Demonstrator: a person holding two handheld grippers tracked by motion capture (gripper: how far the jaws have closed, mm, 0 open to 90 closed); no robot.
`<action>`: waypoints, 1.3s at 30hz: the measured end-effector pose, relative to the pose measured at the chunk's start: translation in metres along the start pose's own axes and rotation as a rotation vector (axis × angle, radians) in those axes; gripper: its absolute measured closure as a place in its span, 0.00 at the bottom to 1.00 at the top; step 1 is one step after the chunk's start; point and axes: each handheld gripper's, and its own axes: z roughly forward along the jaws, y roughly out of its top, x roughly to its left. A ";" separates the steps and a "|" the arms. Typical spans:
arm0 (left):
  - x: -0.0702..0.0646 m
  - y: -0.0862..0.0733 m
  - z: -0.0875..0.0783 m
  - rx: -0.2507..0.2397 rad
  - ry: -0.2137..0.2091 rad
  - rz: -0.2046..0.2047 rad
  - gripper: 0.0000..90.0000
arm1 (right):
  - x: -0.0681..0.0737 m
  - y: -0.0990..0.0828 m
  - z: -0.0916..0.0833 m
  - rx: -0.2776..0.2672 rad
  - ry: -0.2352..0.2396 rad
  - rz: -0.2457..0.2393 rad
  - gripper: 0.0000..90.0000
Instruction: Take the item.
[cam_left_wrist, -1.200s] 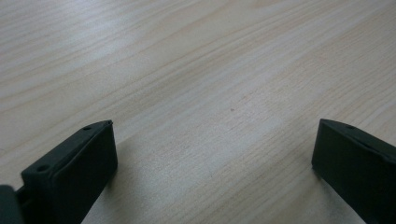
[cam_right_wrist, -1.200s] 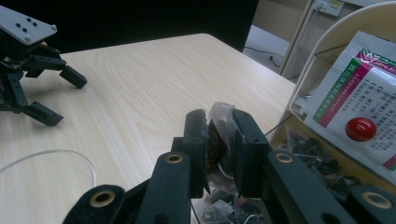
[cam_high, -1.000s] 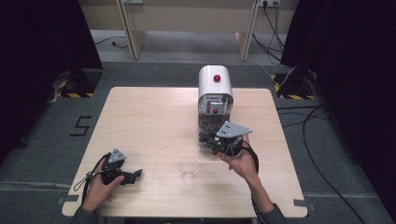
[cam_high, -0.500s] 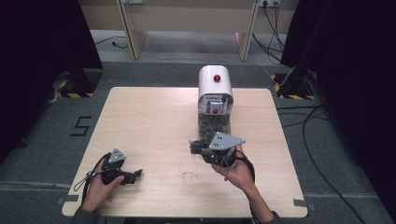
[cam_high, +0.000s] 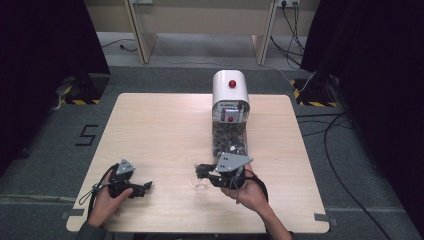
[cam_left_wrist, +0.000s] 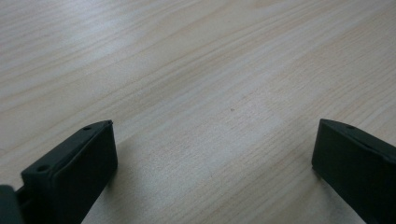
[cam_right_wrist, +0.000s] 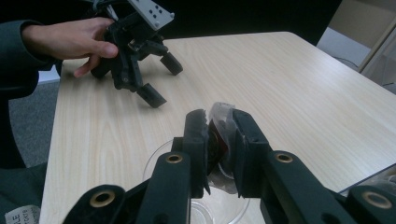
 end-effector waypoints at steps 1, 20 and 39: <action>0.000 0.000 0.000 0.000 0.000 0.000 0.00 | 0.000 0.000 0.000 0.000 0.000 0.000 0.87; 0.000 0.000 0.000 0.000 0.000 0.000 0.00 | 0.003 -0.012 0.019 0.070 0.072 0.019 0.74; 0.000 0.000 0.000 0.000 0.000 0.000 0.00 | -0.034 -0.012 -0.026 -0.011 -0.137 0.129 0.59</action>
